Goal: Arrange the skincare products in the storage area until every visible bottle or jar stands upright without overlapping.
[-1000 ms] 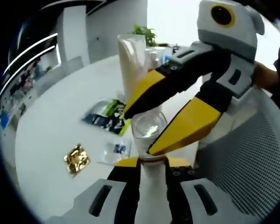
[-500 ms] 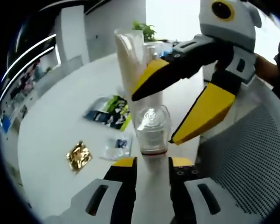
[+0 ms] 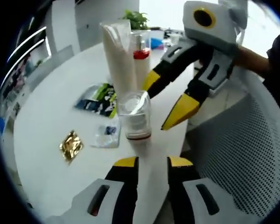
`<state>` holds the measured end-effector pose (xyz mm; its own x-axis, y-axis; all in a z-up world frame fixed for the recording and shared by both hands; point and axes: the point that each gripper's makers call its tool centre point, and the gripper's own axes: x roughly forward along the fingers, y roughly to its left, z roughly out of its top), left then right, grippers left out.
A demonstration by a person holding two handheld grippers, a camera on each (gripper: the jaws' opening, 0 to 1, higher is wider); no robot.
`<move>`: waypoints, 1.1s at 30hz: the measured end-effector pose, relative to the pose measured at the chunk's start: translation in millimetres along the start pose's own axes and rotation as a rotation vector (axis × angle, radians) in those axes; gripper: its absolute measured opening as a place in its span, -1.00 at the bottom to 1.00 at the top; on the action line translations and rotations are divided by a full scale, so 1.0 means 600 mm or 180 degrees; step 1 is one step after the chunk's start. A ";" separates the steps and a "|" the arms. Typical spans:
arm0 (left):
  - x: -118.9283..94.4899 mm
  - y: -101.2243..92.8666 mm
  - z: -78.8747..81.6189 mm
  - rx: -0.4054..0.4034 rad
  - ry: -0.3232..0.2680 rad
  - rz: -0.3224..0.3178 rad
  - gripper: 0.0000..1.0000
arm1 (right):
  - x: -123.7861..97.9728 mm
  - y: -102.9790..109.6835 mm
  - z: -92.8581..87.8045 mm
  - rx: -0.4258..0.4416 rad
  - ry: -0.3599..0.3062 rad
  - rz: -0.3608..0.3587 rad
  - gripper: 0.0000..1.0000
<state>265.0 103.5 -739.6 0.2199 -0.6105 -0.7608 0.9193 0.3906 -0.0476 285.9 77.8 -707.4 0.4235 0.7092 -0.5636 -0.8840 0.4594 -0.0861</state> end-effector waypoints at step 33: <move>0.060 0.002 0.066 0.0215 -0.0041 -0.0098 -0.78 | -0.020 -0.024 -0.051 0.0050 0.0446 -0.0126 -0.63</move>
<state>286.8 55.0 -741.4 0.1949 -0.6306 -0.7513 0.9456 0.3243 -0.0269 287.7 46.3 -724.6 0.4253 0.6093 -0.6692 -0.8635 0.4947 -0.0983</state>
